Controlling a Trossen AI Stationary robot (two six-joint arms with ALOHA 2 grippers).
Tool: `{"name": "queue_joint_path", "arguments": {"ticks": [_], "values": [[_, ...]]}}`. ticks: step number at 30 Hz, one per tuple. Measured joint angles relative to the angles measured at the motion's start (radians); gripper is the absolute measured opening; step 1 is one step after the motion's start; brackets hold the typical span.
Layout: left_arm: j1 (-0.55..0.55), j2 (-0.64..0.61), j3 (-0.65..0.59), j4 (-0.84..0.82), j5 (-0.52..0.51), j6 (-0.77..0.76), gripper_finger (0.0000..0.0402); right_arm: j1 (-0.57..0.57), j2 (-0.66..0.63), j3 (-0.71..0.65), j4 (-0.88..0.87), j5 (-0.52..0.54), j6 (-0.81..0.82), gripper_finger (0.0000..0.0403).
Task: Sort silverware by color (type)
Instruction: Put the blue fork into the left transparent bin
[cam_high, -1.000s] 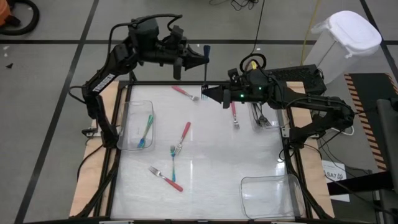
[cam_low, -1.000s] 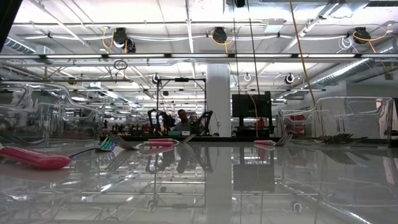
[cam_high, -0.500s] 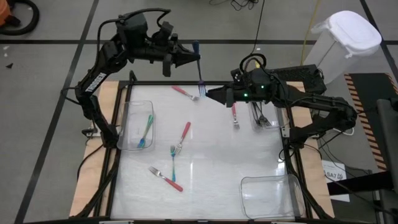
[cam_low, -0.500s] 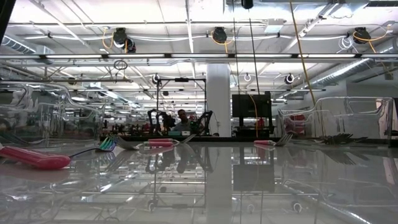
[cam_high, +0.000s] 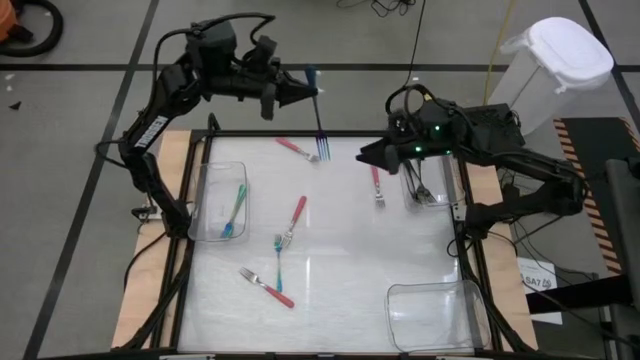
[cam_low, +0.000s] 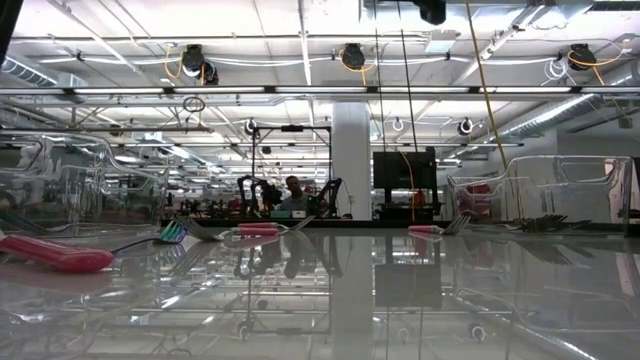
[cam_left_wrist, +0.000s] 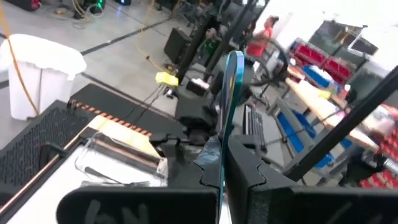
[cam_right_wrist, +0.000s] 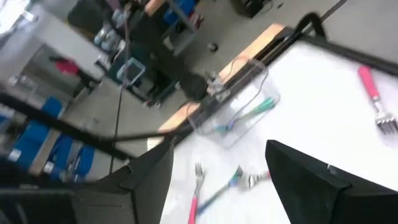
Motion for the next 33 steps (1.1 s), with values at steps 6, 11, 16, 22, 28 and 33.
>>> {"name": "queue_joint_path", "arguments": {"ticks": [6, 11, 16, 22, 28, 33], "values": [[0.028, -0.013, 0.001, -0.059, -0.004, -0.027, 0.0003, -0.011, -0.038, 0.000, -0.070, -0.081, -0.111, 0.0251], [0.052, -0.031, 0.000, -0.176, -0.007, -0.026, 0.0003, -0.012, -0.057, 0.000, -0.115, -0.082, -0.195, 0.0251], [0.053, -0.059, 0.000, -0.227, -0.023, -0.003, 0.0003, -0.011, -0.065, 0.000, -0.120, -0.082, -0.209, 0.0251], [0.072, -0.123, 0.000, -0.357, -0.061, 0.100, 0.0003, -0.012, -0.063, 0.000, -0.099, -0.074, -0.175, 0.0251], [0.094, -0.185, 0.000, -0.456, -0.061, 0.171, 0.0003, -0.007, -0.063, 0.000, 0.011, 0.039, -0.050, 0.0251], [0.095, -0.233, 0.000, -0.509, -0.049, 0.204, 0.0003, -0.005, -0.060, 0.000, 0.120, 0.125, 0.028, 0.0251]]}}
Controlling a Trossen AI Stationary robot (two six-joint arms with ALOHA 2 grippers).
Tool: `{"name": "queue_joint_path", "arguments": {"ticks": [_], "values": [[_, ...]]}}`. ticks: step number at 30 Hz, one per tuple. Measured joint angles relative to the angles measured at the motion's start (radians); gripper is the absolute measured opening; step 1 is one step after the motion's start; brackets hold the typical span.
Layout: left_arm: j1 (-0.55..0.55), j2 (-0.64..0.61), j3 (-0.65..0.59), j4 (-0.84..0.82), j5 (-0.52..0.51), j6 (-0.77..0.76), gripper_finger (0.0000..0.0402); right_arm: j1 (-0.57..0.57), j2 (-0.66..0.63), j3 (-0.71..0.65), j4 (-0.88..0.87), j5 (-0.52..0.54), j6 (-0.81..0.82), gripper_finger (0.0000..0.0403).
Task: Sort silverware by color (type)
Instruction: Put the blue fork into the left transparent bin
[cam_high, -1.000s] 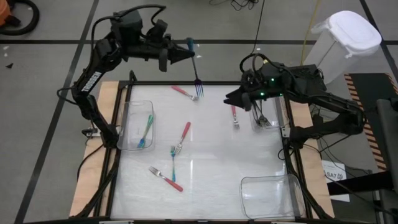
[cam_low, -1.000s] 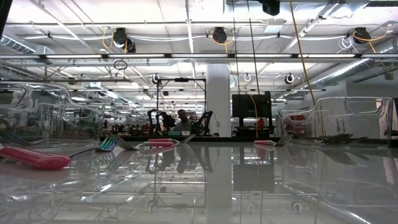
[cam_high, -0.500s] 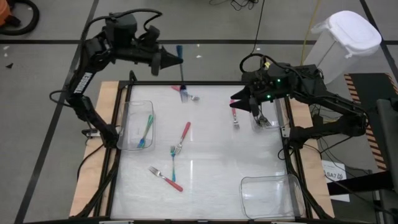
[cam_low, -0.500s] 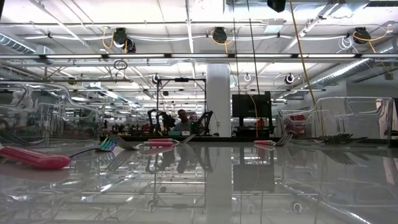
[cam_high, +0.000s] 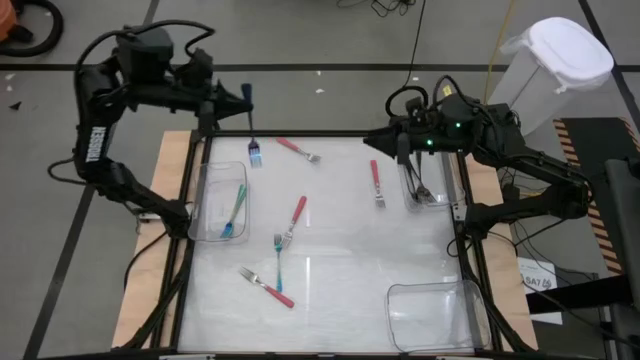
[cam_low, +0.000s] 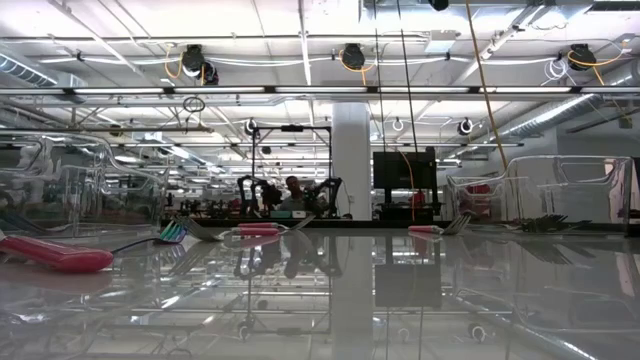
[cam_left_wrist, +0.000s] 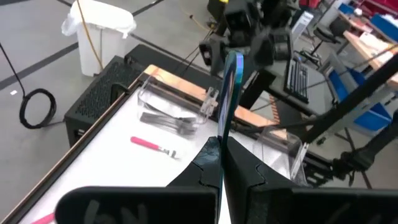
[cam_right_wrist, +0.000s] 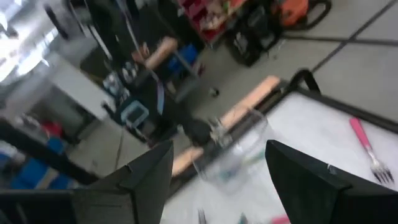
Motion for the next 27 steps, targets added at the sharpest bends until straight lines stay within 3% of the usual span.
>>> {"name": "queue_joint_path", "arguments": {"ticks": [16, 27], "values": [[0.000, -0.108, 0.000, -0.158, 0.000, 0.121, 0.0003, 0.112, 0.006, 0.002, 0.117, 0.219, 0.032, 0.0251], [0.000, -0.134, 0.000, -0.229, -0.016, 0.120, 0.0003, 0.168, 0.037, 0.001, 0.126, 0.247, 0.022, 0.0251]]}}
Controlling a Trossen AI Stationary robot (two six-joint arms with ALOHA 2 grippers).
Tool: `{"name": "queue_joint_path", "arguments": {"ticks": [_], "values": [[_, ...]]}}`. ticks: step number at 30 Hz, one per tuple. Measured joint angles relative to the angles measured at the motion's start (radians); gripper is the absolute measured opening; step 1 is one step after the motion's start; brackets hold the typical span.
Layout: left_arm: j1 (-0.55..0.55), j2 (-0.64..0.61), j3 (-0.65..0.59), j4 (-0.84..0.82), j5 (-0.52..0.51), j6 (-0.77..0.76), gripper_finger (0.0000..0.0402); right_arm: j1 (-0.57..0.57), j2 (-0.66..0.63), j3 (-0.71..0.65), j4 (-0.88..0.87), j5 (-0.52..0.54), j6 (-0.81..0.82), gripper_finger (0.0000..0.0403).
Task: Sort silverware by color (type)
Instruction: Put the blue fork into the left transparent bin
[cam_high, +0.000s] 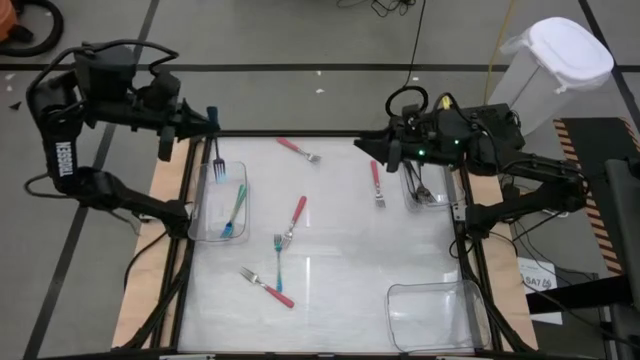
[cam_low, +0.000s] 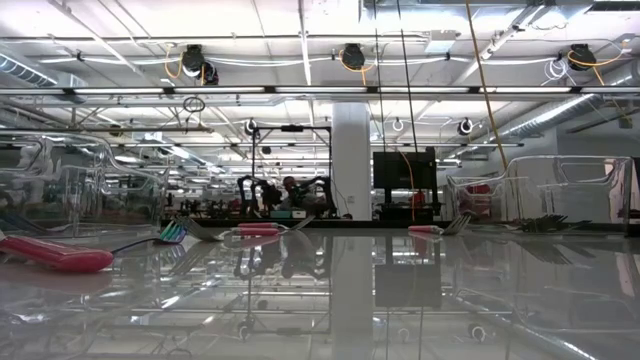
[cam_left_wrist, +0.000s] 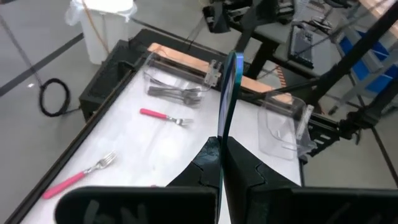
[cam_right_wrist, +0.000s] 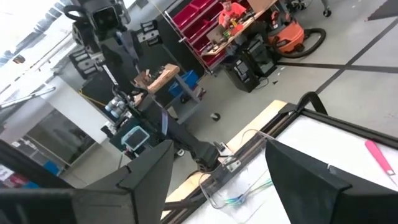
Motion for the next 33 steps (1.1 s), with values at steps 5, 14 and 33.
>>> {"name": "queue_joint_path", "arguments": {"ticks": [5, 14, 33], "values": [[0.000, -0.031, -0.003, -0.039, -0.061, -0.032, 0.0003, 0.000, 0.007, 0.000, 0.002, 0.000, -0.007, 0.0251], [0.000, -0.192, -0.205, -0.037, -0.202, -0.135, 0.0003, -0.002, 0.006, 0.000, 0.003, 0.000, -0.058, 0.0251], [-0.010, -0.557, -1.087, 0.494, -0.110, -0.196, 0.0003, -0.011, 0.006, 0.000, 0.003, 0.000, -0.027, 0.0251]]}}
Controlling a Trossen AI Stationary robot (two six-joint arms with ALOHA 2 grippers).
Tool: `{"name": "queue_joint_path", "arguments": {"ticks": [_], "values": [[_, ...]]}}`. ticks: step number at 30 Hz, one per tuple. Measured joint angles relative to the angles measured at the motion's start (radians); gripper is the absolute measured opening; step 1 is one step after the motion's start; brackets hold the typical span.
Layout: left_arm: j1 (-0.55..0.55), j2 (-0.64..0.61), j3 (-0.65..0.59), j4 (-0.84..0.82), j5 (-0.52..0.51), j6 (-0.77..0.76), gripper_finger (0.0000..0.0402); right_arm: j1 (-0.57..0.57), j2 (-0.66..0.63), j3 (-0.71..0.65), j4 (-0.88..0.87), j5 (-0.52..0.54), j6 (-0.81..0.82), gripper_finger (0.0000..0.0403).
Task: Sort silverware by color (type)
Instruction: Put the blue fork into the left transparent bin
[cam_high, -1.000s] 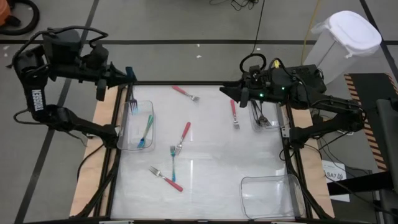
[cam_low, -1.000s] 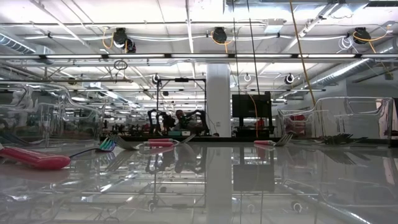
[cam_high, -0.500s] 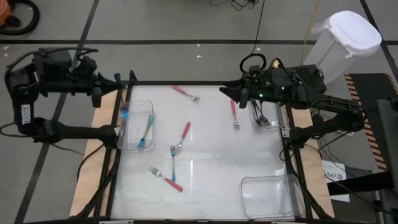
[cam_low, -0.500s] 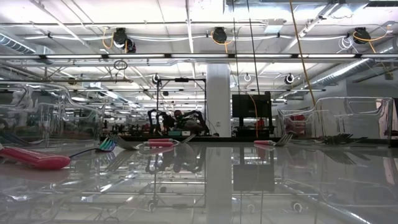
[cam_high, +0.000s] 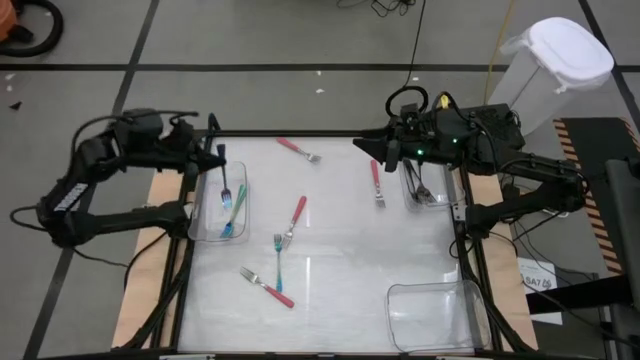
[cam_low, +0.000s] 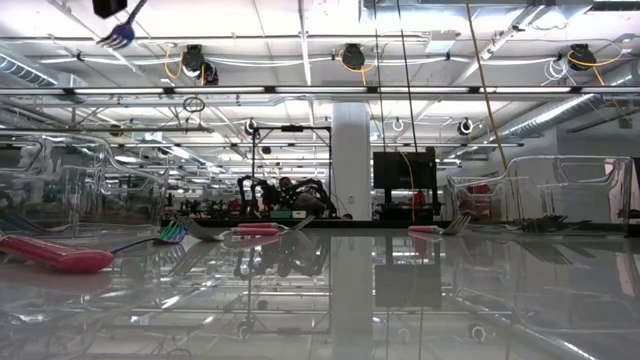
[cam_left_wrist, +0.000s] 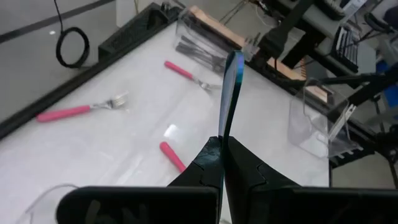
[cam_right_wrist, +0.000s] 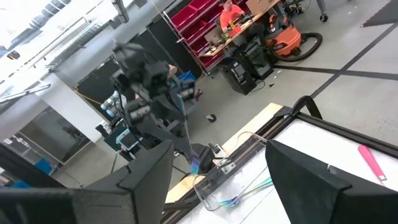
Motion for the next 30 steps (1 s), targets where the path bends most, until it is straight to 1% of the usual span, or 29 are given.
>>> {"name": "queue_joint_path", "arguments": {"ticks": [5, 9, 13, 17, 23, 30], "values": [[0.000, -0.077, -0.184, 0.120, 0.046, -0.035, 0.0003, 0.000, 0.000, 0.000, 0.000, -0.002, 0.023, 0.0251], [0.000, -0.118, -0.299, 0.207, 0.052, -0.054, 0.0003, 0.000, 0.000, 0.000, 0.000, -0.002, 0.026, 0.0251], [0.005, -0.150, -0.404, 0.241, 0.057, -0.070, 0.0003, 0.000, 0.000, 0.000, 0.000, -0.003, 0.026, 0.0251], [0.035, -0.190, -0.489, 0.250, 0.058, -0.077, 0.0003, 0.000, 0.000, 0.000, 0.000, -0.003, 0.026, 0.0251], [0.123, -0.240, -0.565, 0.278, 0.125, -0.077, 0.0003, 0.000, 0.000, 0.000, 0.000, -0.003, 0.026, 0.0251], [0.259, -0.230, -0.571, 0.272, 0.190, -0.001, 0.0003, 0.000, 0.000, 0.000, 0.000, -0.003, 0.026, 0.0251]]}}
